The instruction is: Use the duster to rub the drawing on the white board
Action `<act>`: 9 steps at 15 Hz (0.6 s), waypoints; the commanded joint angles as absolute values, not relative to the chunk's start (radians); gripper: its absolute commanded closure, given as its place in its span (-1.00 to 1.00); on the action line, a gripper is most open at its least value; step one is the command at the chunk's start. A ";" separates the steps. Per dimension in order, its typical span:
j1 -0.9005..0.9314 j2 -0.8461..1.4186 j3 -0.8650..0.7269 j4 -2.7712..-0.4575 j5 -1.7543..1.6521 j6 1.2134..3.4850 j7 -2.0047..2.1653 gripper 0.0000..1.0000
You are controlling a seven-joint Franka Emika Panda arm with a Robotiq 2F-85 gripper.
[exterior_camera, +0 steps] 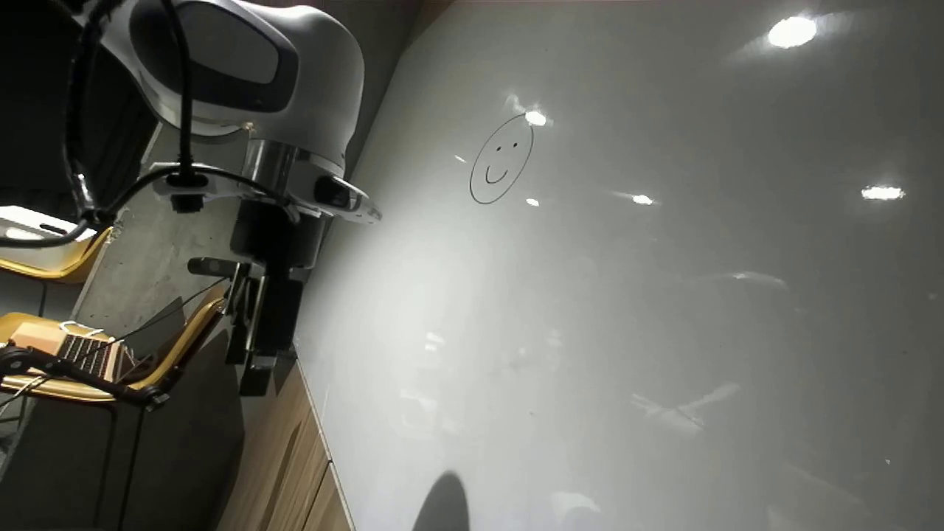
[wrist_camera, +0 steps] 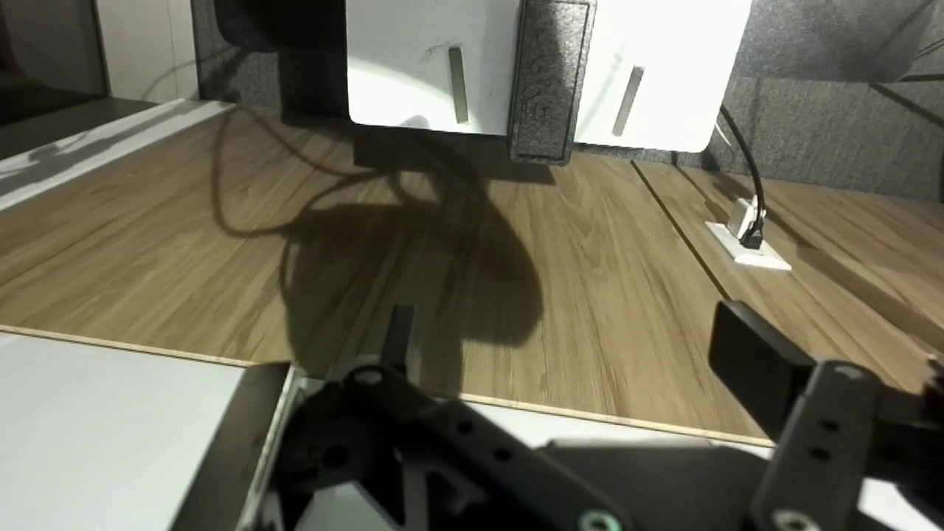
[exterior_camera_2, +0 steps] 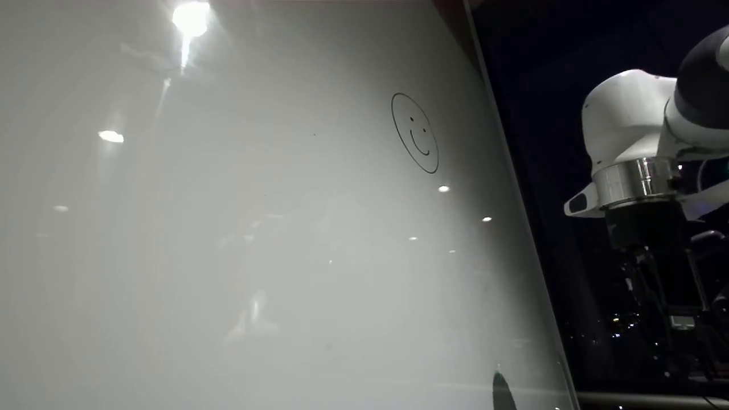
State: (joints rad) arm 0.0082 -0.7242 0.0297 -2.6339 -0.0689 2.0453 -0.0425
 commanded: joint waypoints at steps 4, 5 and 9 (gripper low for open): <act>0.017 -0.699 0.031 -2.765 -0.057 2.237 -0.009 -1.00; 0.016 -0.684 0.036 -2.786 -0.059 2.273 -0.001 -1.00; 0.012 -0.546 0.057 -2.783 -0.062 2.378 0.039 -1.00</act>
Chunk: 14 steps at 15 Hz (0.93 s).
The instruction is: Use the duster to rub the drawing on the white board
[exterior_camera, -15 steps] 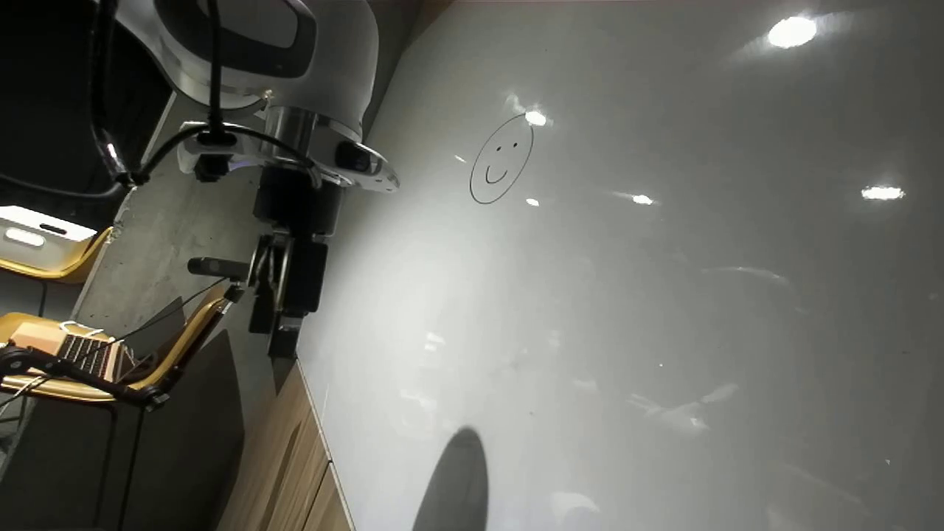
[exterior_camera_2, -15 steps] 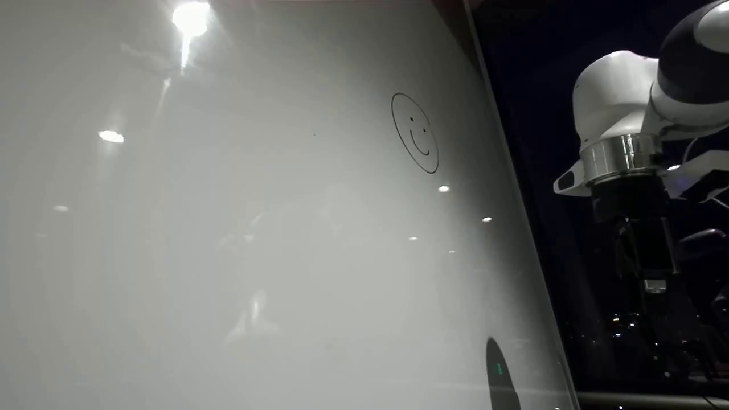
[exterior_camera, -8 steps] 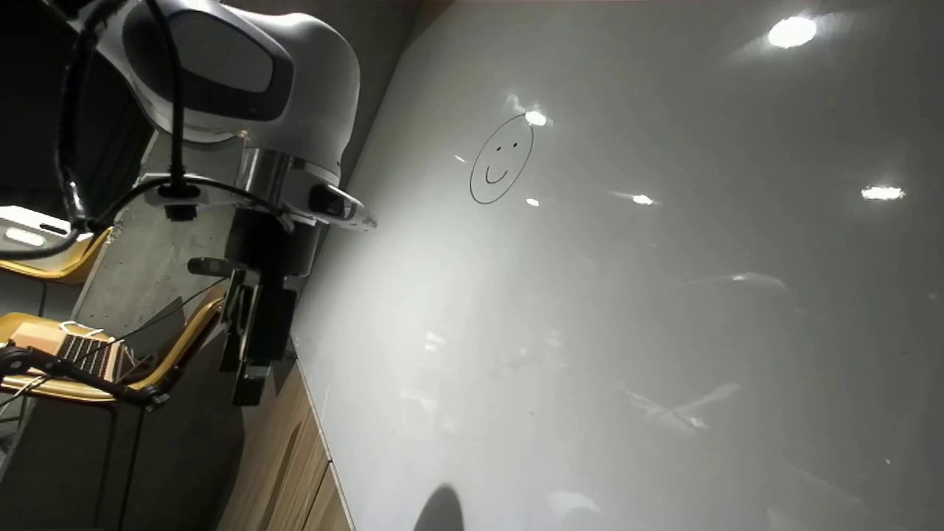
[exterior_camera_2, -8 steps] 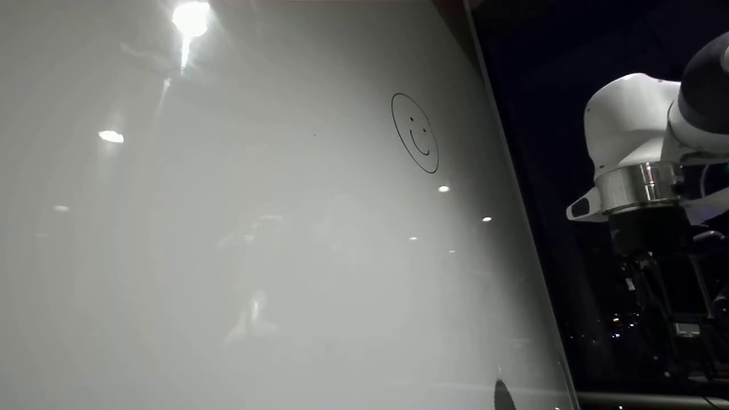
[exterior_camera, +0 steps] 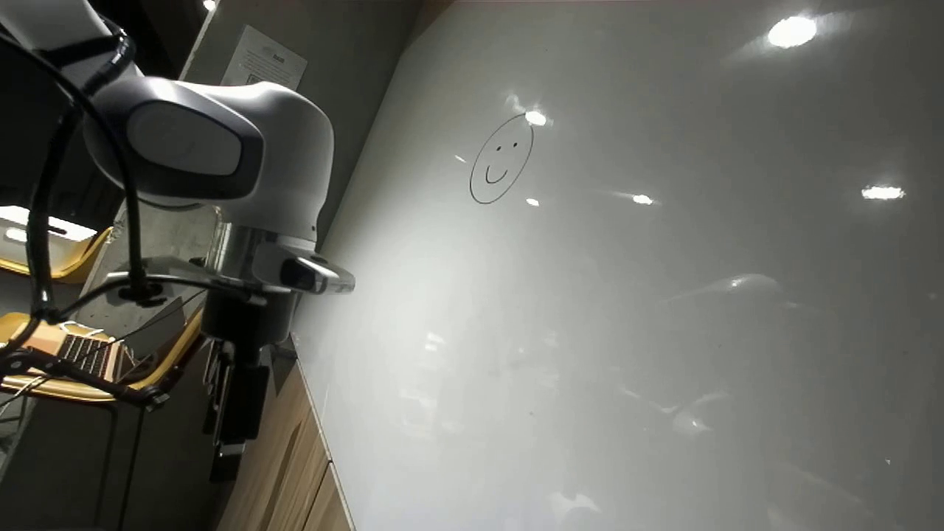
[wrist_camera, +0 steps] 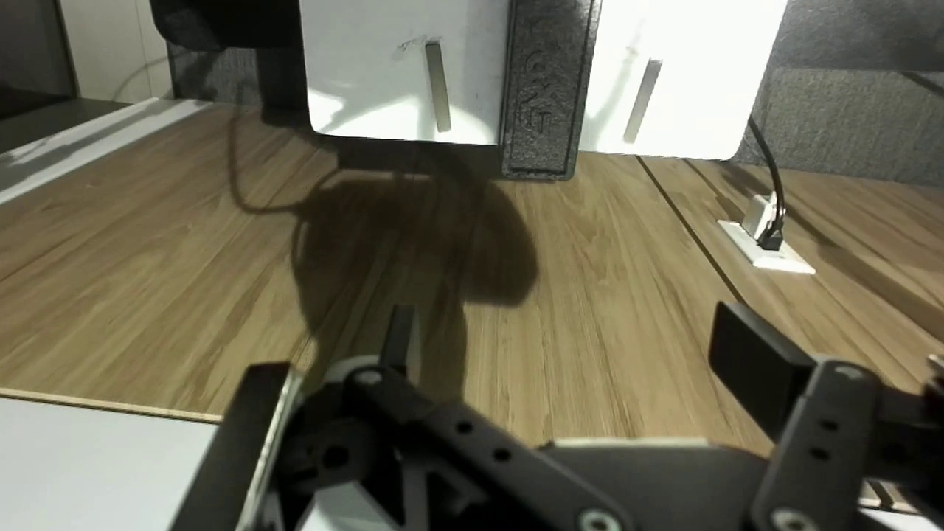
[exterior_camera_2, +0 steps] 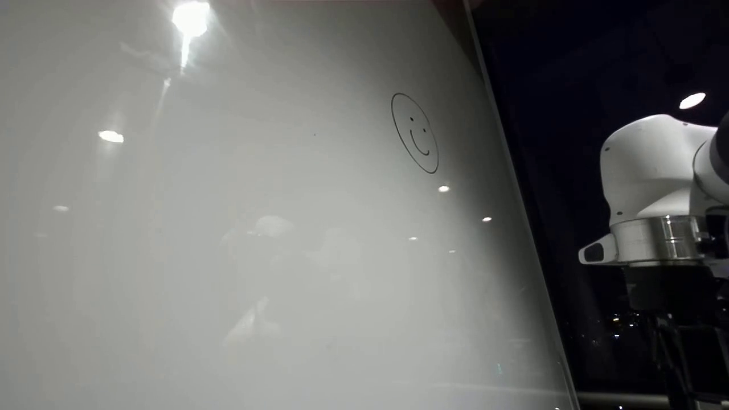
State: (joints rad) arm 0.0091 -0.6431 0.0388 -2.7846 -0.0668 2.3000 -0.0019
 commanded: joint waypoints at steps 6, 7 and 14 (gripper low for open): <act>0.000 -0.397 0.067 -2.785 -0.073 2.424 0.096 -1.00; 0.004 -0.382 0.065 -2.785 -0.068 2.426 0.093 -1.00; 0.017 -0.238 0.061 -2.784 -0.063 2.578 0.077 -1.00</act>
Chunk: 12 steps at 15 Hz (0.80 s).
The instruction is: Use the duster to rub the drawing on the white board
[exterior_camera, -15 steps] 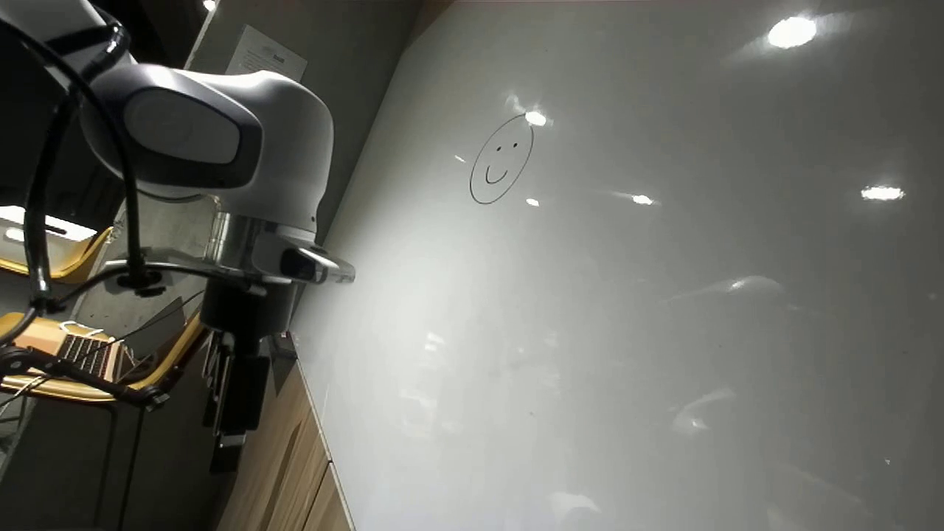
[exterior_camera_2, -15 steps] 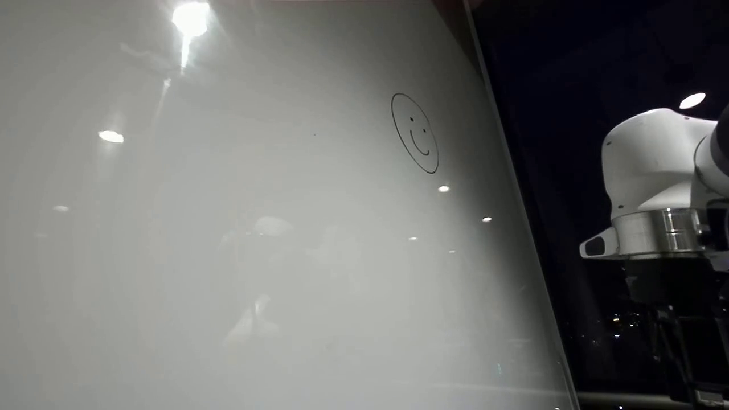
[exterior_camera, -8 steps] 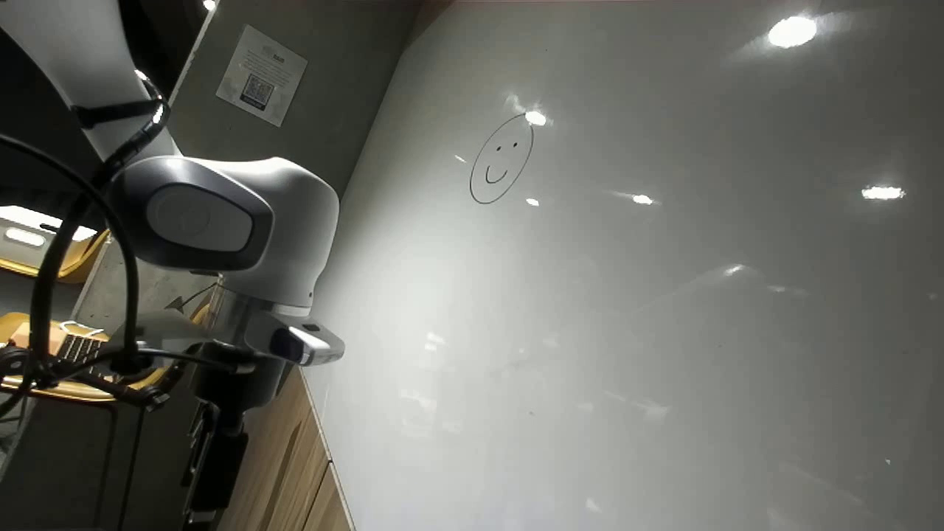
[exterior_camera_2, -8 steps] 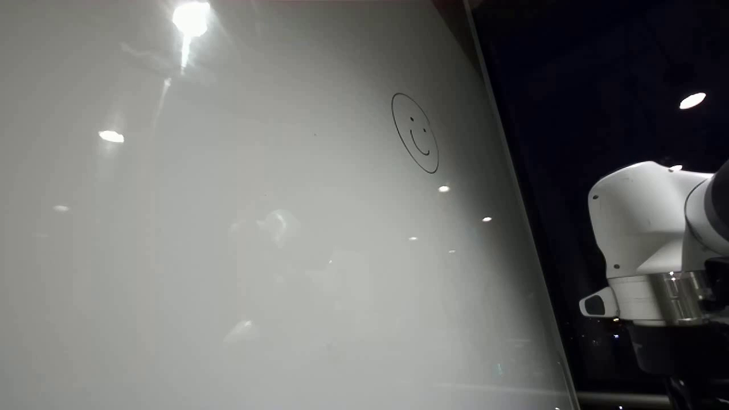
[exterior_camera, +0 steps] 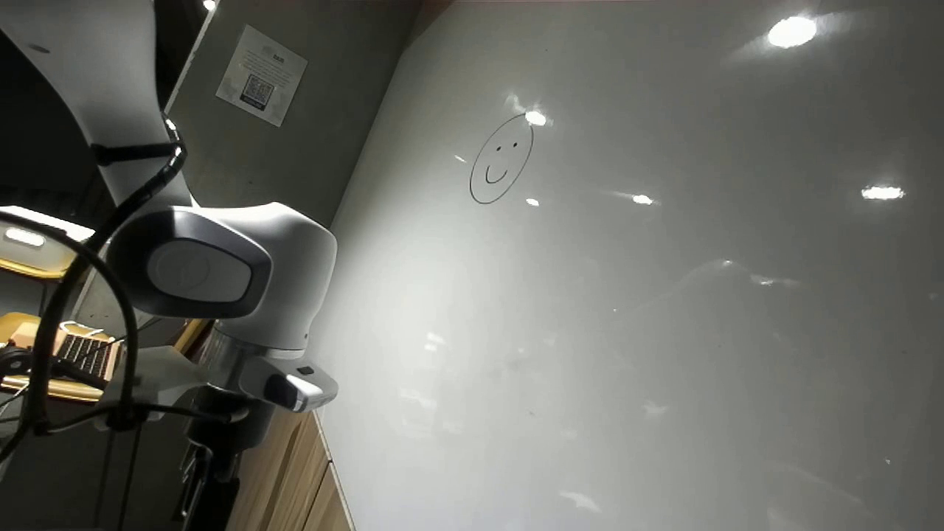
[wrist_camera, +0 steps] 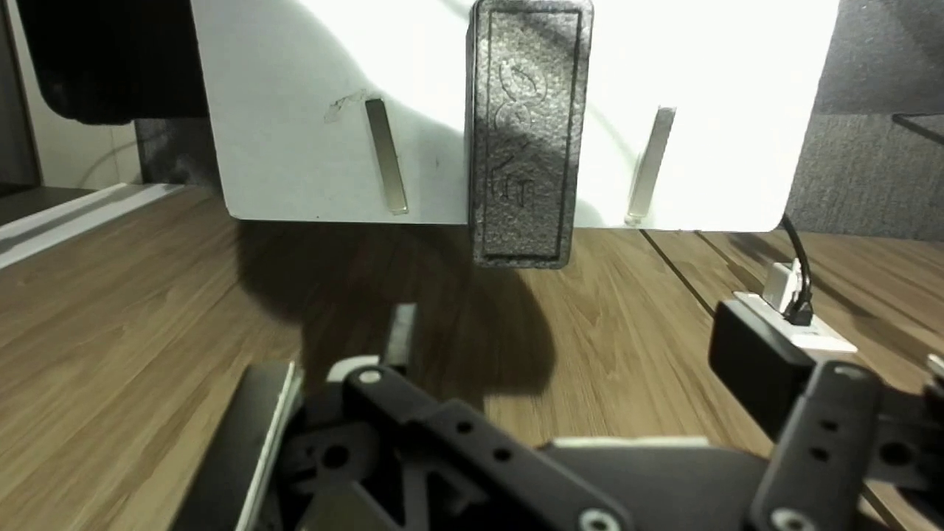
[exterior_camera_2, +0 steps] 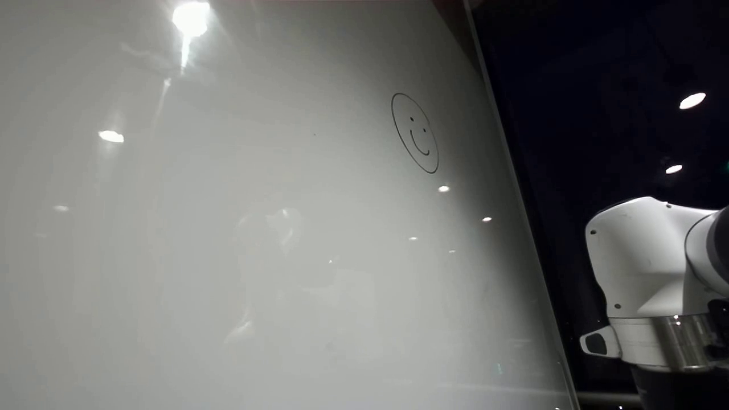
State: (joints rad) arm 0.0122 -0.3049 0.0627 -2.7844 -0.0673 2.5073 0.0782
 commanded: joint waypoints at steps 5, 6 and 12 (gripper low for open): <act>0.004 -0.109 0.063 -2.784 -0.092 2.673 0.100 -1.00; 0.001 -0.084 0.059 -2.784 -0.098 2.691 0.101 -1.00; 0.004 -0.015 0.041 -2.782 -0.112 2.744 0.122 -1.00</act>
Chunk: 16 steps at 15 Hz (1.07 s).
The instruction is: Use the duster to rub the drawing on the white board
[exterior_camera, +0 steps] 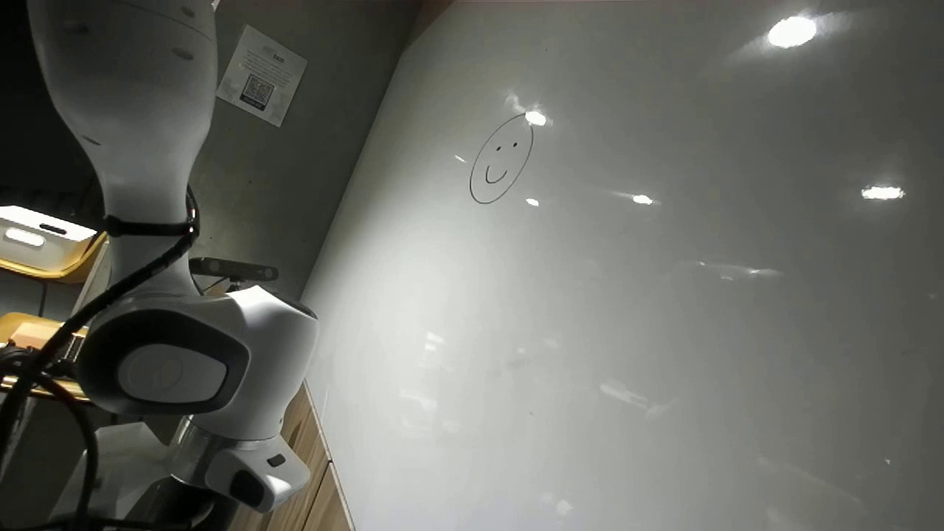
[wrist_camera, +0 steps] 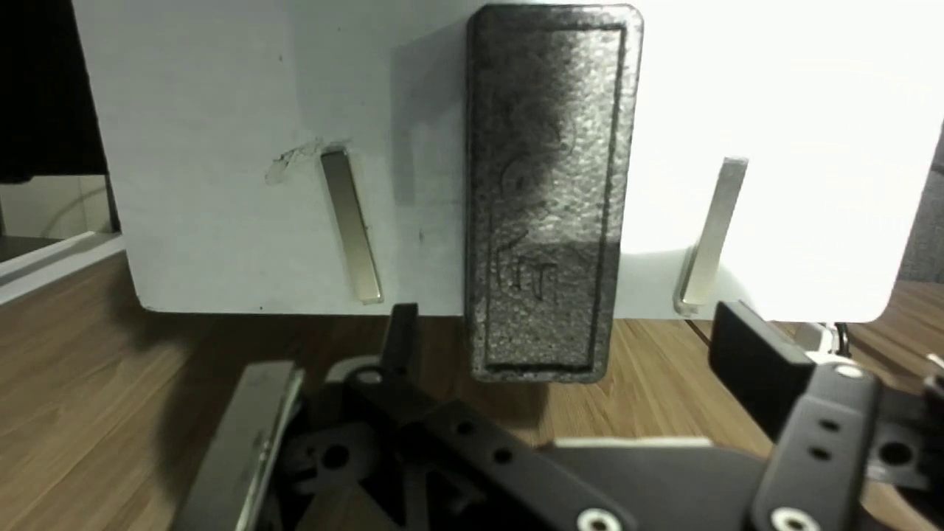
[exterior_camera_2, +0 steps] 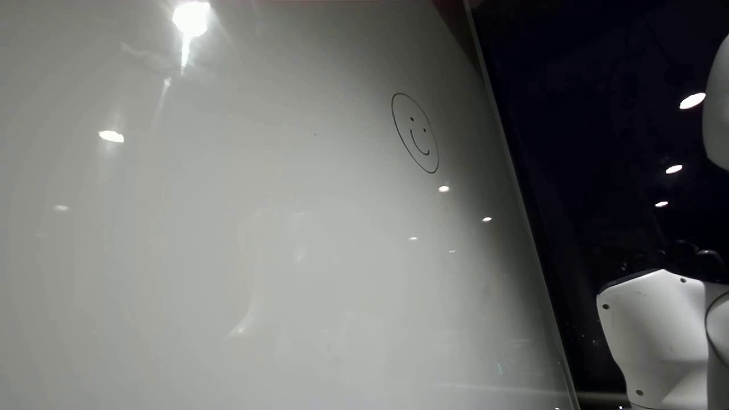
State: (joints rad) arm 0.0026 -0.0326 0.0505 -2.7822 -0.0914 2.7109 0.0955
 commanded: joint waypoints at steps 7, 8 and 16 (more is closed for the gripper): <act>0.008 0.035 0.034 -2.781 -0.137 2.792 0.141 -1.00; 0.008 0.041 0.032 -2.781 -0.144 2.796 0.143 -1.00; 0.005 0.062 -0.003 -2.779 -0.179 2.819 0.154 0.15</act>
State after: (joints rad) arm 0.0030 0.0501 0.0178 -2.7797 -0.1476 2.7902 0.1306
